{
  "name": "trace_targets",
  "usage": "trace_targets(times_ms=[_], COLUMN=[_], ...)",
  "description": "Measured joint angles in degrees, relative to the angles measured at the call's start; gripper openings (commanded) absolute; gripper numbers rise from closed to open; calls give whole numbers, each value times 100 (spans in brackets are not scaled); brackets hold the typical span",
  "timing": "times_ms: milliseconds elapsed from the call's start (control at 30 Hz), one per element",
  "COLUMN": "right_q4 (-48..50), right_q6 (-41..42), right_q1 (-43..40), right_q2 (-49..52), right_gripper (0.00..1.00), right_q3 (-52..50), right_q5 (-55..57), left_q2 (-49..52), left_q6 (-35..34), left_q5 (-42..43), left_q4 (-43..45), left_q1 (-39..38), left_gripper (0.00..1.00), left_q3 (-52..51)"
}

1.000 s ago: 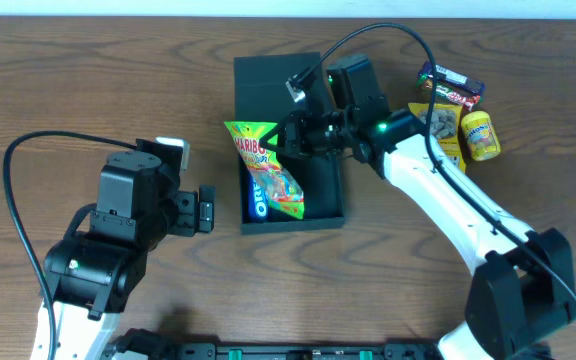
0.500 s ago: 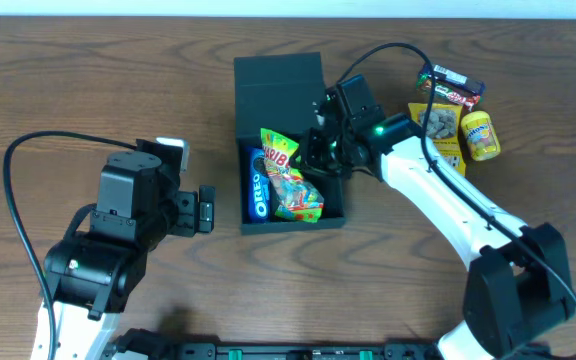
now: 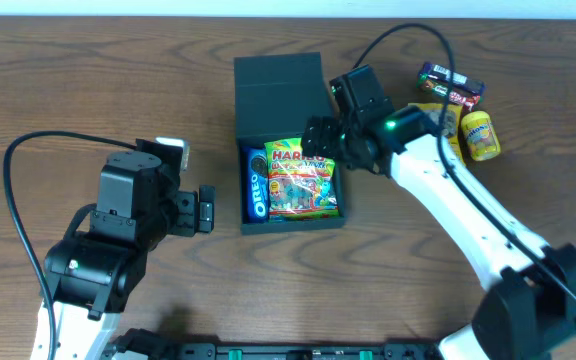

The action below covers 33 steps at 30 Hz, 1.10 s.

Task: Pack container
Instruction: 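Press the Haribo bag flat beside the Oreo, then lift right gripper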

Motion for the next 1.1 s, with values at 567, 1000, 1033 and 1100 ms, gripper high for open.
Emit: trace_targets(times_ms=[567, 1000, 1033, 1100], right_q4=[487, 632, 632, 629], right_q6=[-542, -269, -251, -232], right_q1=[658, 658, 658, 658], right_q2=[1021, 2063, 2092, 2111], right_gripper=[1, 1, 1, 1], right_q3=[44, 20, 20, 20], right_q5=[874, 1370, 1377, 1386], left_q2=[0, 0, 0, 0], left_q6=[0, 0, 0, 0], left_q5=[0, 0, 0, 0], left_q4=[7, -17, -20, -17], left_q1=[0, 0, 0, 0], left_gripper=[95, 95, 95, 95], left_q3=[0, 0, 0, 0])
